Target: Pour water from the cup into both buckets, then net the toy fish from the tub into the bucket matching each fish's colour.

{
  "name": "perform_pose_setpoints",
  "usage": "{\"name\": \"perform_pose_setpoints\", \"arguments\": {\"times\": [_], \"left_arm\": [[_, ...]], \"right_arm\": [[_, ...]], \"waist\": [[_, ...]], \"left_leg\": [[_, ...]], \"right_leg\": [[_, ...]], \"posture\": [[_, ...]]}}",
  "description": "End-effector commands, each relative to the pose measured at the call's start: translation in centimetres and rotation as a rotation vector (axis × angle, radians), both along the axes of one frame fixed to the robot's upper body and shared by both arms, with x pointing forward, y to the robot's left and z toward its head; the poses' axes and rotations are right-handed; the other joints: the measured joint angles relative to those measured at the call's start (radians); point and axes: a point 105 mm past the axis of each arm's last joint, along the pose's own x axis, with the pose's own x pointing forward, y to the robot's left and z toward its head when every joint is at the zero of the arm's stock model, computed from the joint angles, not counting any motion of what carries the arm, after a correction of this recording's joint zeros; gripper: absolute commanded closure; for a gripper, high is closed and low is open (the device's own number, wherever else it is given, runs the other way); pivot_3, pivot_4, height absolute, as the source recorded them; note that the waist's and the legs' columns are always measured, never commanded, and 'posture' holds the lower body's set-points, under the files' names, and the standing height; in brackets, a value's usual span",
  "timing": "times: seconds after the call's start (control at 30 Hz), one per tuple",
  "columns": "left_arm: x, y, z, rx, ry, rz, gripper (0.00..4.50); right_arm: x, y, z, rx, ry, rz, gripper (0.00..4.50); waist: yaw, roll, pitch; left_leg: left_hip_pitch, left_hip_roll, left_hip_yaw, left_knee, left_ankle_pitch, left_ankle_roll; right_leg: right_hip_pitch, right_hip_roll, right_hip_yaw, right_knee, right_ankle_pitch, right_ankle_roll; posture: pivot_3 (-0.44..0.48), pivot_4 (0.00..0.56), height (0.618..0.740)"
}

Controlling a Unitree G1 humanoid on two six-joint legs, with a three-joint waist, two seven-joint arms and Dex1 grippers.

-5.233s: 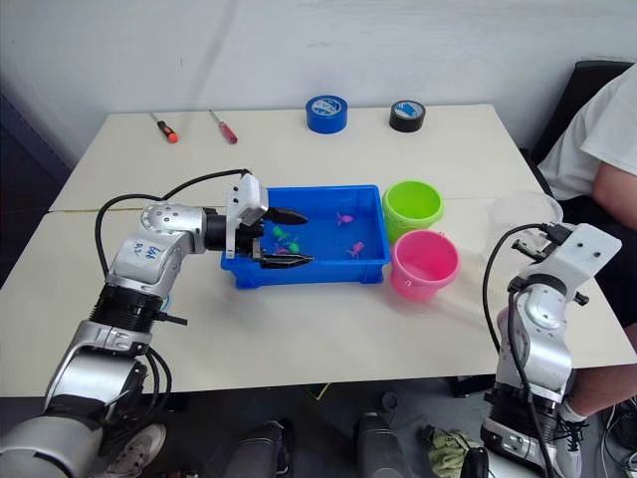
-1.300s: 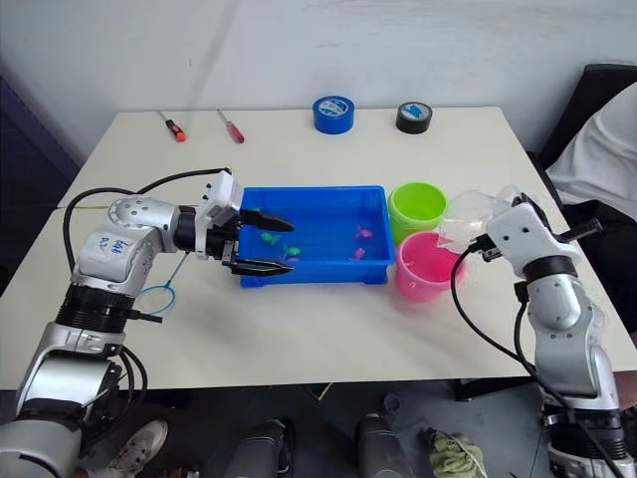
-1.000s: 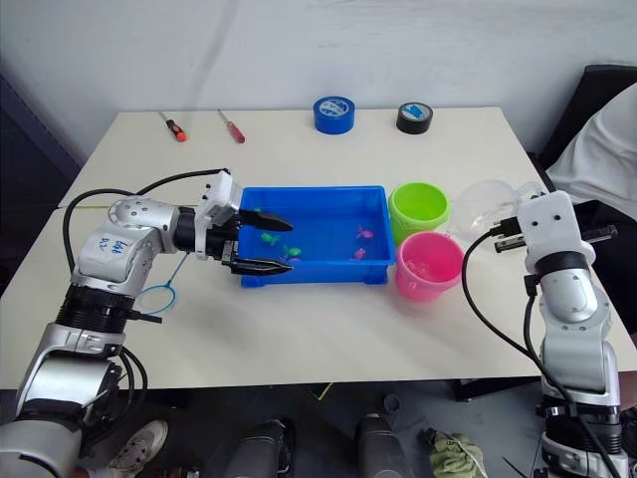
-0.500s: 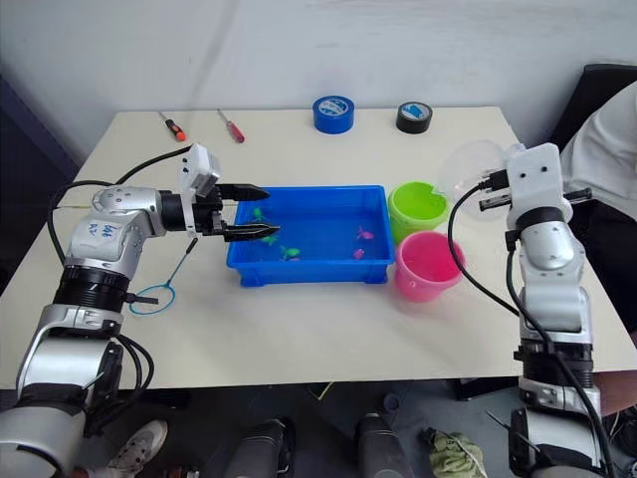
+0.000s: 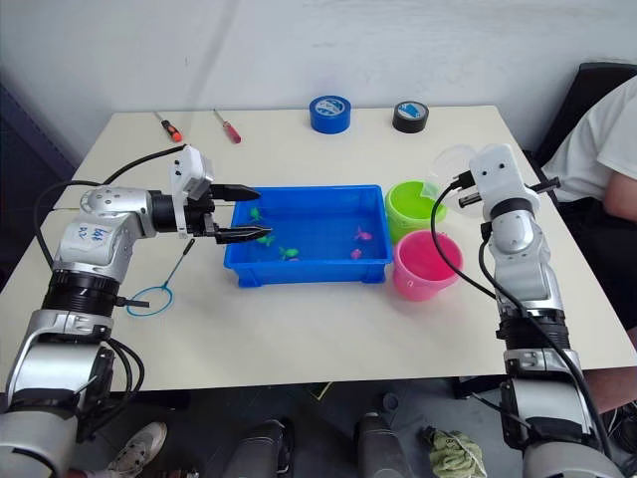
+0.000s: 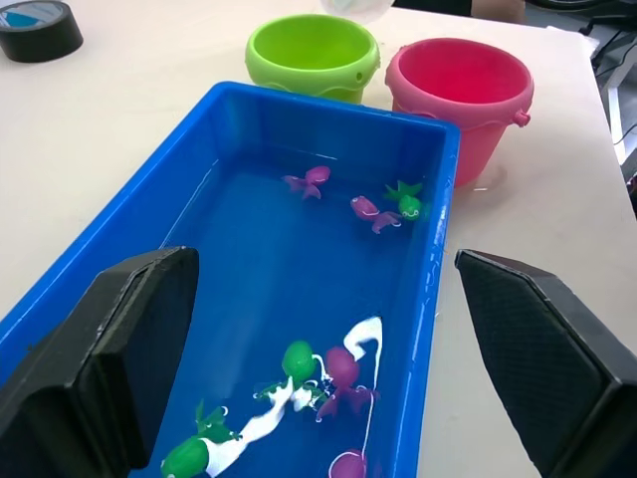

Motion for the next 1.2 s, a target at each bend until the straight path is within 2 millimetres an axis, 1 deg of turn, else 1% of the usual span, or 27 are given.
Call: {"name": "perform_pose_setpoints", "arguments": {"times": [0.03, 0.23, 0.6, 0.83, 1.2], "left_arm": [[-0.3, 0.2, 1.3, -0.004, -0.054, 0.002, 0.0], [-0.5, 0.2, 1.1, 0.0, -0.053, 0.005, 0.0], [-0.6, 0.3, 1.0, 0.004, -0.052, 0.011, 0.0], [-0.7, 0.3, 0.9, 0.004, -0.051, 0.013, 0.0], [-0.7, 0.3, 0.8, 0.006, -0.054, 0.013, 0.0]], "right_arm": [[-0.2, 0.3, 3.0, -0.088, -0.105, -0.006, 4.46], [0.2, 1.2, 3.3, -0.204, -0.115, -0.021, 4.46], [0.7, 2.8, 3.3, -0.362, -0.131, -0.038, 4.46], [0.9, 3.2, 3.2, -0.444, -0.136, -0.062, 4.46], [1.2, 4.4, 3.3, -0.628, -0.172, -0.086, 4.46]], "waist": [[-0.002, 0.0, 0.0], [-0.013, 0.0, 0.0], [-0.013, 0.0, 0.0], [-0.014, 0.0, 0.0], [-0.014, 0.0, 0.0]], "left_leg": [[0.0, 0.0, 0.0, 0.0, 0.0, 0.0], [0.0, 0.0, 0.0, 0.0, 0.0, 0.0], [0.0, 0.0, 0.0, 0.0, 0.0, 0.0], [0.0, 0.0, 0.0, 0.0, 0.0, 0.0], [0.0, 0.0, 0.0, 0.0, 0.0, 0.0]], "right_leg": [[0.0, 0.0, 0.0, 0.0, 0.0, 0.0], [0.0, 0.0, 0.0, 0.0, 0.0, 0.0], [0.0, 0.0, 0.0, 0.0, 0.0, 0.0], [0.0, 0.0, 0.0, 0.0, 0.0, 0.0], [0.0, 0.0, 0.0, 0.0, 0.0, 0.0]], "posture": [[0.0, 0.15, 0.734], [0.0, 0.15, 0.734], [0.0, 0.15, 0.734], [0.0, 0.15, 0.734], [0.0, 0.15, 0.734]]}}
